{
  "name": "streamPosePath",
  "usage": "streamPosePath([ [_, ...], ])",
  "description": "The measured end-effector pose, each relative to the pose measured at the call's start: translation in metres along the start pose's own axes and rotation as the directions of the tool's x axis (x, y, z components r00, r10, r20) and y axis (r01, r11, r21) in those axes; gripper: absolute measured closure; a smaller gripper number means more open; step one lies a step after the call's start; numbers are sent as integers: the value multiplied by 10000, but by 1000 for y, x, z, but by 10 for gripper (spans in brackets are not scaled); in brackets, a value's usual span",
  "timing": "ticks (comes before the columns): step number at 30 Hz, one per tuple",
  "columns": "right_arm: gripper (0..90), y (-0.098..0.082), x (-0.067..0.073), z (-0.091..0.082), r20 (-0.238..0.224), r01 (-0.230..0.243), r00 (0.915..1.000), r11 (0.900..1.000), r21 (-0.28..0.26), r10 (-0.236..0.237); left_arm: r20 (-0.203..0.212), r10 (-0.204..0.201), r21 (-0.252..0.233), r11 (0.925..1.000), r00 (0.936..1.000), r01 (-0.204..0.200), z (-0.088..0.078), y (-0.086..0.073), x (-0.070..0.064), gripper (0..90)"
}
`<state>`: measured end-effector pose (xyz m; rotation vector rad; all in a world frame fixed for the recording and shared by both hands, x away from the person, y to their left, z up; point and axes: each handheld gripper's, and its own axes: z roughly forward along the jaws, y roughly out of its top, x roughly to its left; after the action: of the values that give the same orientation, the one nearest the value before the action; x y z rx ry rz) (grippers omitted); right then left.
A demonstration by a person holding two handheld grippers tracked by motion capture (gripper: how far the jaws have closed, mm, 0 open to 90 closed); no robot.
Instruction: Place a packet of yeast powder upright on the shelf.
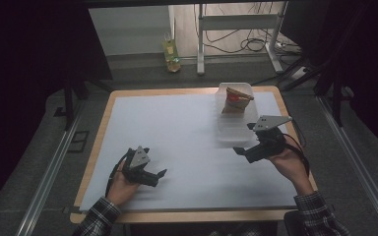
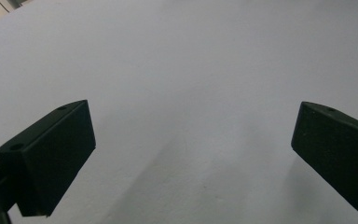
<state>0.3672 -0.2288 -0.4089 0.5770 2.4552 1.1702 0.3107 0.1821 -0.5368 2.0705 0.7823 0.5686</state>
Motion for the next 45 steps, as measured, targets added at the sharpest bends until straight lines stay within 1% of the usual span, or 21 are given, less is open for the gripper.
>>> streamPosePath([
  [8, 10, -3, 4, 6, -218, -165, 9996, 9998, -84, 163, 27, -43, -26, 10000, 10000, 43, -1, 0, 0, 0],
  [17, 1, -7, 10, 18, -473, -353, 9983, 9994, 5, 352, 24, -16, -7, 10000, 10000, 16, -1, 0, 0, 0],
  [20, 1, -8, 11, 21, -528, -534, 9971, 9985, 112, 539, 24, -16, -12, 10000, 10000, 16, -2, 0, 0, 0],
  [24, 0, -10, 13, 26, -678, -753, 9949, 9972, 31, 753, 21, -16, -9, 10000, 10000, 16, -2, 0, 1, 0],
  [28, 0, -12, 15, 32, -762, -824, 9937, 9966, 77, 827, 27, -17, -13, 10000, 10000, 17, -2, 0, 0, 0],
  [33, 0, -15, 20, 41, -898, -676, 9935, 9974, 256, 697, 11, 0, -5, 10000, 10000, 0, -2, 0, 1, 0],
  [41, 0, -22, 26, 58, -1078, -506, 9927, 9980, 374, 544, 24, -61, 25, 10000, 10000, 61, -2, -1, 0, 0],
  [45, 0, -25, 28, 64, -1131, -470, 9923, 9982, 366, 508, 31, -67, 39, 10000, 10000, 67, -2, -1, 0, 0],
])
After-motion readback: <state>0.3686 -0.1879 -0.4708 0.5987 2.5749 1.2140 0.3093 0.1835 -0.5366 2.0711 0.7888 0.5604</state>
